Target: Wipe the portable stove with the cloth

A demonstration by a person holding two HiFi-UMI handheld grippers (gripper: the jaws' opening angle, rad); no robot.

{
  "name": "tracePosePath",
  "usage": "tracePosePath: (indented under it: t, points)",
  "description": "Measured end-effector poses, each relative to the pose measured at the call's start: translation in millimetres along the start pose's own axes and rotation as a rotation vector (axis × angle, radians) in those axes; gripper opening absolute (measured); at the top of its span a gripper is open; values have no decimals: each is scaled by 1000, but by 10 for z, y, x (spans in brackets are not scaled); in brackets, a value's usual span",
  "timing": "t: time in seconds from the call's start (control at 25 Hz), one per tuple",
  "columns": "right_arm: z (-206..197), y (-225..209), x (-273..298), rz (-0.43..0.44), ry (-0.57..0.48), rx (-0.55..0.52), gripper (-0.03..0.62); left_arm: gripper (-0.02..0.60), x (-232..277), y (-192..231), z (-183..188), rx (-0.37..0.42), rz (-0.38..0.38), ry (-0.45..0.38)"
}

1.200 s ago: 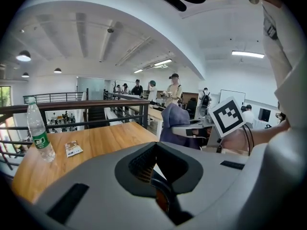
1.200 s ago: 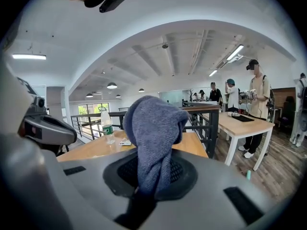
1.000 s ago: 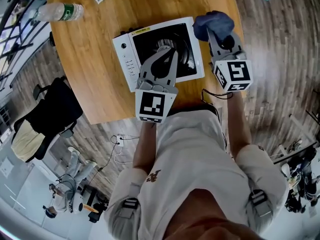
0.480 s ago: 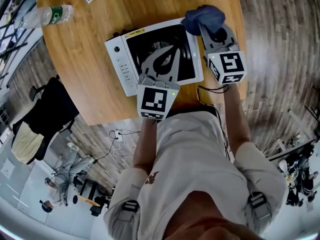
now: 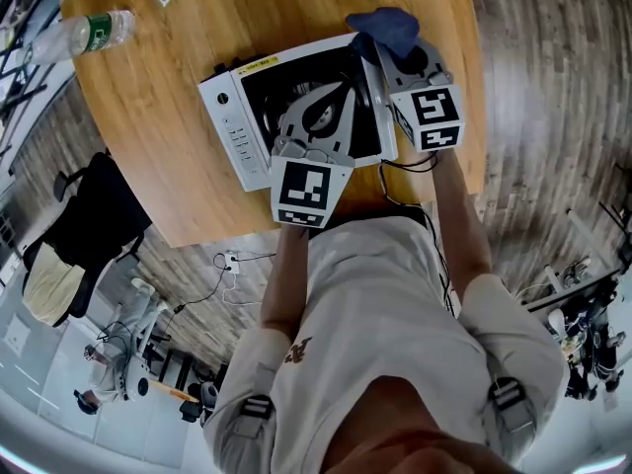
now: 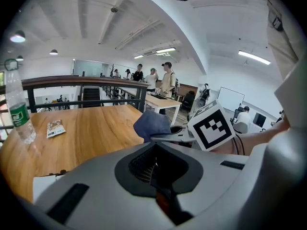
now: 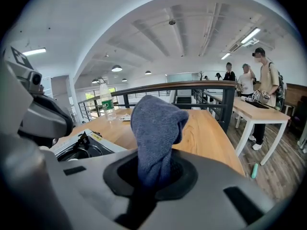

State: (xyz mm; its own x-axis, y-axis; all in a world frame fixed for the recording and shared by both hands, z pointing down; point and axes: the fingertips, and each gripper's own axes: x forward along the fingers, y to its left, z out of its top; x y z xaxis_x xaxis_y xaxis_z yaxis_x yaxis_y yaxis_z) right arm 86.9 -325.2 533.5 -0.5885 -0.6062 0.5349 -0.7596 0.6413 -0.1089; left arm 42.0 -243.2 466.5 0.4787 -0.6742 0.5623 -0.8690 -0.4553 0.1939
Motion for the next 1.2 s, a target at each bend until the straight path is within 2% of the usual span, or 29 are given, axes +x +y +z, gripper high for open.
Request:
tracePosePath:
  t: [0.36,0.68,1.2]
  points:
    - [-154,178,141,49,75,-68,54,20,58,11,-25,0,-4,14]
    - [-204,227,139,37,81,-123,54,20,12,30,-46,-10,0,15]
    - [-411,344,-137,23,110,-142,52,20,-153,-74,-67,5,-2,11]
